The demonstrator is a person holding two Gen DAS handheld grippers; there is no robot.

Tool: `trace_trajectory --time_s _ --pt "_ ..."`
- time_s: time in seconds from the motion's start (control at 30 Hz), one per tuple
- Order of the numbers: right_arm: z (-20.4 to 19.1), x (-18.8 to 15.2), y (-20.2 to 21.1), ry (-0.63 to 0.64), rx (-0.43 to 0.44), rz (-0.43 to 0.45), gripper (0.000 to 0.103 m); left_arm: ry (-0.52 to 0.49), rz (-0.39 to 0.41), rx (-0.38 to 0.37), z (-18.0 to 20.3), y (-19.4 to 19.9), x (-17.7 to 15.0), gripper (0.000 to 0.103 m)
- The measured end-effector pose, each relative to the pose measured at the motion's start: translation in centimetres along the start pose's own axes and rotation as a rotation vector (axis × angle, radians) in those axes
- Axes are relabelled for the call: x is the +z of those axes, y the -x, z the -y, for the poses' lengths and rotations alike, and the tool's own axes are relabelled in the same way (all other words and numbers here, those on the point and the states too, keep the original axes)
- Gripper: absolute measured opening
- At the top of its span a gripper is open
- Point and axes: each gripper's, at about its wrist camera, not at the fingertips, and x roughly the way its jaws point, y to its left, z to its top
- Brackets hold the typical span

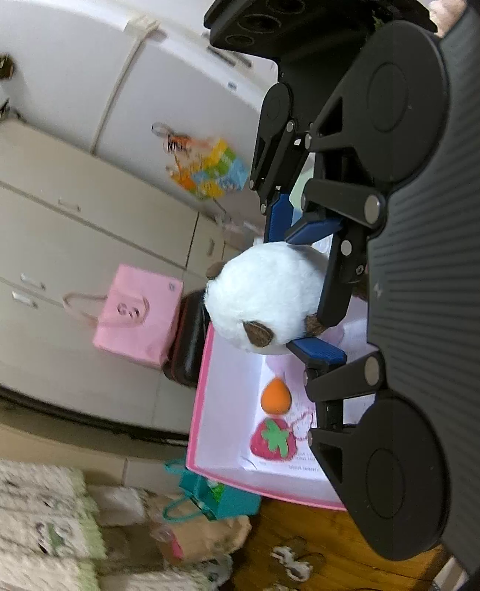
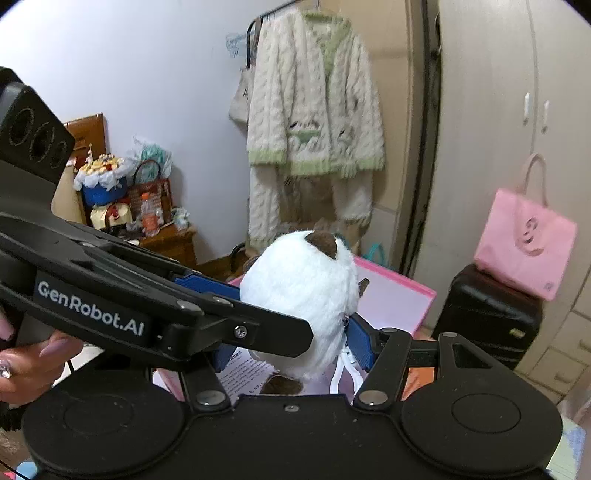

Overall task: Organize soft objects
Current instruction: 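Carry the panda plush in the left tool over the pink box and release it, then move the left tool back from the box toward the blue wipes pack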

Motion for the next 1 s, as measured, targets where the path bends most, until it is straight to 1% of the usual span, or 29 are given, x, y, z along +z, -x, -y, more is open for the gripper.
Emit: trace_trajectory --time_s 0.17,0.37,0.57,0.67,0.8,0.87,0.93,1.0 --pt "1.4 -0.3 -4.4 -0.049 0.055 -0.045 0.067 0.056 -0.035 0.029 -3.3 -2.6 0.3 0.053" --pt "2.8 -0.9 -8.2 -0.079 0.117 -0.090 0.067 0.059 -0.062 0.092 -5.3 -5.2 0.2 0.052" --pt "2.7 -1.2 -9.9 -0.038 0.132 -0.151 0.067 0.066 -0.096 0.118 -6.6 -6.5 0.0 0.053" --pt "2.8 -1.2 -10.7 -0.027 0.139 -0.180 0.066 0.046 -0.095 0.147 -6.6 -6.7 -0.2 0.053" --pt "2.3 -1.6 -11.1 0.024 0.092 -0.210 0.063 0.016 -0.125 0.148 -6.6 -7.3 -0.5 0.054" --pt "2.4 -1.6 -11.2 0.028 0.085 -0.223 0.061 0.013 -0.135 0.155 -6.7 -7.6 -0.6 0.054" --pt "2.5 -1.7 -11.1 0.018 0.089 -0.224 0.059 0.002 -0.120 0.186 -6.6 -7.4 -0.7 0.054" --pt "2.5 -1.7 -10.6 0.019 0.086 -0.215 0.059 -0.032 -0.077 0.236 -6.0 -6.8 -0.8 0.055"
